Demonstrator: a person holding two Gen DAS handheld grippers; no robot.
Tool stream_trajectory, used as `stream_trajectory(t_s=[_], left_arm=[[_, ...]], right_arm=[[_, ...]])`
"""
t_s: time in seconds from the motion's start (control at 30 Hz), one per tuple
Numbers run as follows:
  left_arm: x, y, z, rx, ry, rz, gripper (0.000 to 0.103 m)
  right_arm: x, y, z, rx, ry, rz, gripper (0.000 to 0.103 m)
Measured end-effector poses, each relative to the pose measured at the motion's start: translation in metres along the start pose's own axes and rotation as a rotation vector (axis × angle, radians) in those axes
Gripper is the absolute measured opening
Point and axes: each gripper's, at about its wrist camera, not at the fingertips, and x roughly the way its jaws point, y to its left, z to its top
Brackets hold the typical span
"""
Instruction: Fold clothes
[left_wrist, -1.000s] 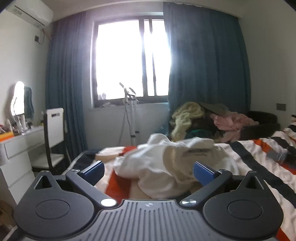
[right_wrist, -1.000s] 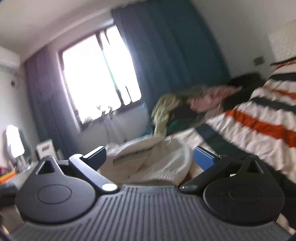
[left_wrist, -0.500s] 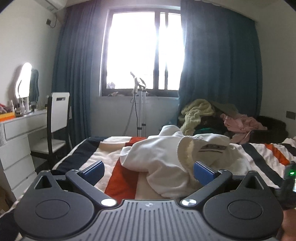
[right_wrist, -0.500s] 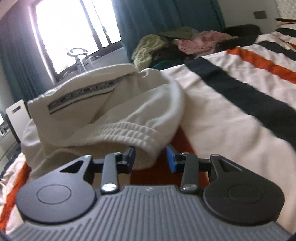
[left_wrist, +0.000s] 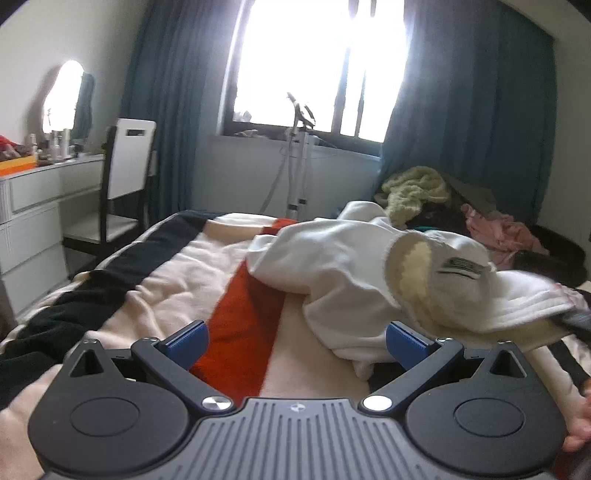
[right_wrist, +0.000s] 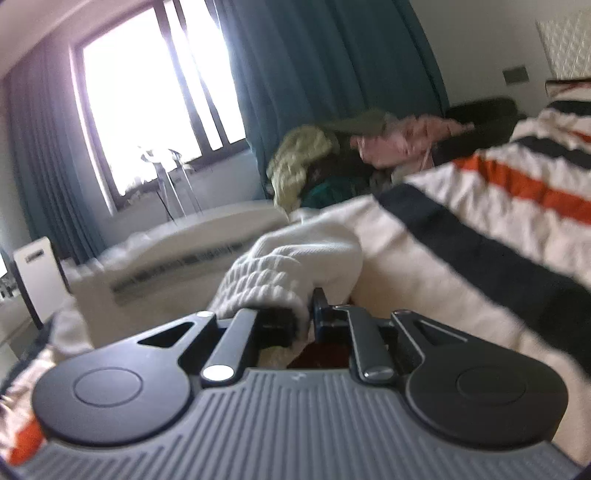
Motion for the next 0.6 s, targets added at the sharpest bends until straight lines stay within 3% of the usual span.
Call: stream_trajectory(t_s=[0.07, 0.2, 0.43, 0.6], left_arm=[[-0.005, 0.001, 0.000, 0.001, -0.003, 0.014, 0.103], [-0.030, 0.004, 0.002, -0.033, -0.015, -0.052, 0.103], [-0.071, -0.007, -0.006, -0.022, -0.012, -0.241, 0.103], [-0.087, -0.045, -0.025, 0.191, 0.010, -0.325, 0.103]], right_arm=[[-0.027, 0.003, 0.014, 0.008, -0.024, 0.014, 0.013], [-0.078, 0.006, 0.034, 0.006, -0.057, 0.045, 0.013], [-0.174, 0.013, 0.038, -0.029, -0.076, 0.079, 0.012], [-0.217, 0.003, 0.021, -0.008, -0.048, 0.068, 0.012]])
